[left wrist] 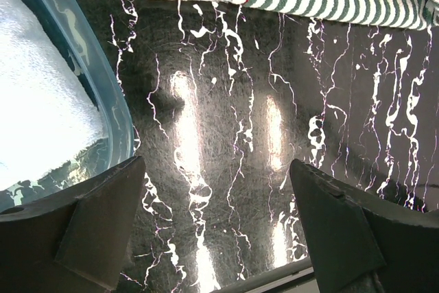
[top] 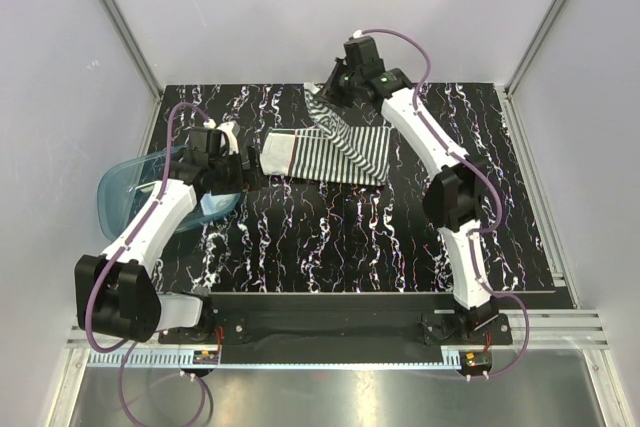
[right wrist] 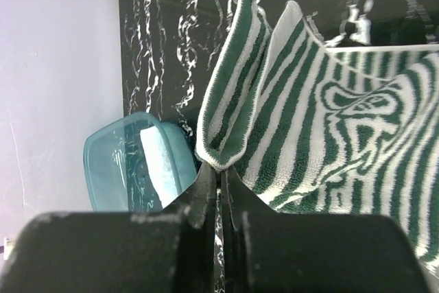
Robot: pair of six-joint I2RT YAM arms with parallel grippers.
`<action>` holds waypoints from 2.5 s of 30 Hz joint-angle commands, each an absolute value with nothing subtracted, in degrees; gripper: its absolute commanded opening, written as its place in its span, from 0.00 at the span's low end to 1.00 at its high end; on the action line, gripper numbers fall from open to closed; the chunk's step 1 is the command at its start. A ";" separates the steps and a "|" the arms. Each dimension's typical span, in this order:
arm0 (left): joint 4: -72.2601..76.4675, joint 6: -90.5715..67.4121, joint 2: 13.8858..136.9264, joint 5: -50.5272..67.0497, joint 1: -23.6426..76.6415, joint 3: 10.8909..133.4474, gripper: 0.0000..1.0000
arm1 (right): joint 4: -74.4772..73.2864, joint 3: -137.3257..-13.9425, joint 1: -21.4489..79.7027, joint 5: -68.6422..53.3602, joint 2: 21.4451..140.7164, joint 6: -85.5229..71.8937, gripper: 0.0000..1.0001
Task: Roll the towels
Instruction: Fold the towel
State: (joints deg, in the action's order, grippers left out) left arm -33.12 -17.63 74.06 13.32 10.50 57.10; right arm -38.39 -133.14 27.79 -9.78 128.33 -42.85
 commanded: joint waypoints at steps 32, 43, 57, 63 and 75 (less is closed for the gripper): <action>-30.41 -18.63 72.16 13.45 8.17 56.07 0.93 | -18.63 -120.84 45.09 -11.16 142.03 -40.96 0.46; -30.15 -18.37 72.25 11.69 8.17 55.99 0.93 | -25.31 -124.55 42.63 -8.79 132.99 -36.13 0.98; -30.06 -17.93 73.47 10.02 8.26 55.90 0.93 | -29.01 -81.41 26.99 1.58 99.50 -37.35 0.99; -30.15 -17.67 74.35 9.67 8.53 55.90 0.93 | -28.13 -73.57 23.12 -1.30 100.37 -36.74 0.91; -30.23 -17.14 74.71 8.26 9.93 55.55 0.93 | -21.72 -74.53 22.06 -4.31 110.47 -37.70 0.80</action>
State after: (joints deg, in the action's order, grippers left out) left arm -32.80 -18.26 74.65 9.74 9.65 55.68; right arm -25.71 -72.64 22.55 -3.33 109.93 -37.01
